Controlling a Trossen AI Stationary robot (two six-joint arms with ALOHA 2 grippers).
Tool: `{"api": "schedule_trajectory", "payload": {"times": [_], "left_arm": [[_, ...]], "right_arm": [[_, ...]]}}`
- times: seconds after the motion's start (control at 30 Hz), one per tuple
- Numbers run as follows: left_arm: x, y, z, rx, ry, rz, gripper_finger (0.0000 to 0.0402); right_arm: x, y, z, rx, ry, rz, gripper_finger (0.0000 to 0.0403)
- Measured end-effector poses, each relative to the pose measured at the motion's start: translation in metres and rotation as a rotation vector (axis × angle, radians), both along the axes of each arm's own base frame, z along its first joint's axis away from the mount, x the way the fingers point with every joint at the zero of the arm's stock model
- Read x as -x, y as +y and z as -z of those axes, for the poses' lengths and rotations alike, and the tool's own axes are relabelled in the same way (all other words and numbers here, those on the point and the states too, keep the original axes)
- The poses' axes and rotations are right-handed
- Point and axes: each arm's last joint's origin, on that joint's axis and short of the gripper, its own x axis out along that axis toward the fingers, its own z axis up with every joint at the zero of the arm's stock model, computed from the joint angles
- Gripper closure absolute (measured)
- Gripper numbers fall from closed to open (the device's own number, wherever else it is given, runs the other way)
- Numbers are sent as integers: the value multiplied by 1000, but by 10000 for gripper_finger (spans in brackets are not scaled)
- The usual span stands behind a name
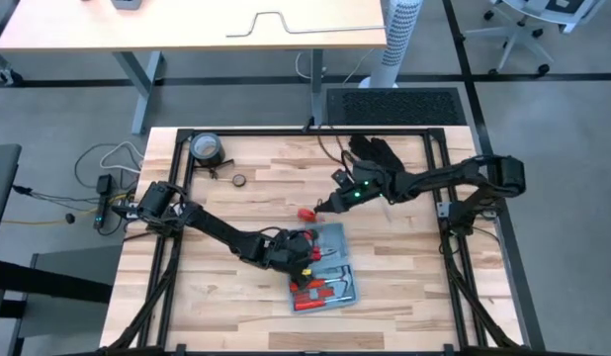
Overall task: Prefit tool cases
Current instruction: Put the orange measuring tape into the gray toolbox
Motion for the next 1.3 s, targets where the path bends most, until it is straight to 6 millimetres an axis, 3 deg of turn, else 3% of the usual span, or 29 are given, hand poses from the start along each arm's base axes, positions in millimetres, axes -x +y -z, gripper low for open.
{"api": "schedule_trajectory", "payload": {"times": [0.13,0.37,0.8,1.3], "left_arm": [[0,0,0,2,-5,-15,324],[-1,6,0,-21,-10,-55,324],[-4,15,1,-56,4,-25,324],[-5,15,0,-56,6,2,324]], "right_arm": [[3,6,15,-12,111,-61,403],[17,30,15,18,185,-130,403],[28,56,29,103,370,-181,403],[29,25,19,149,307,-67,403]]}}
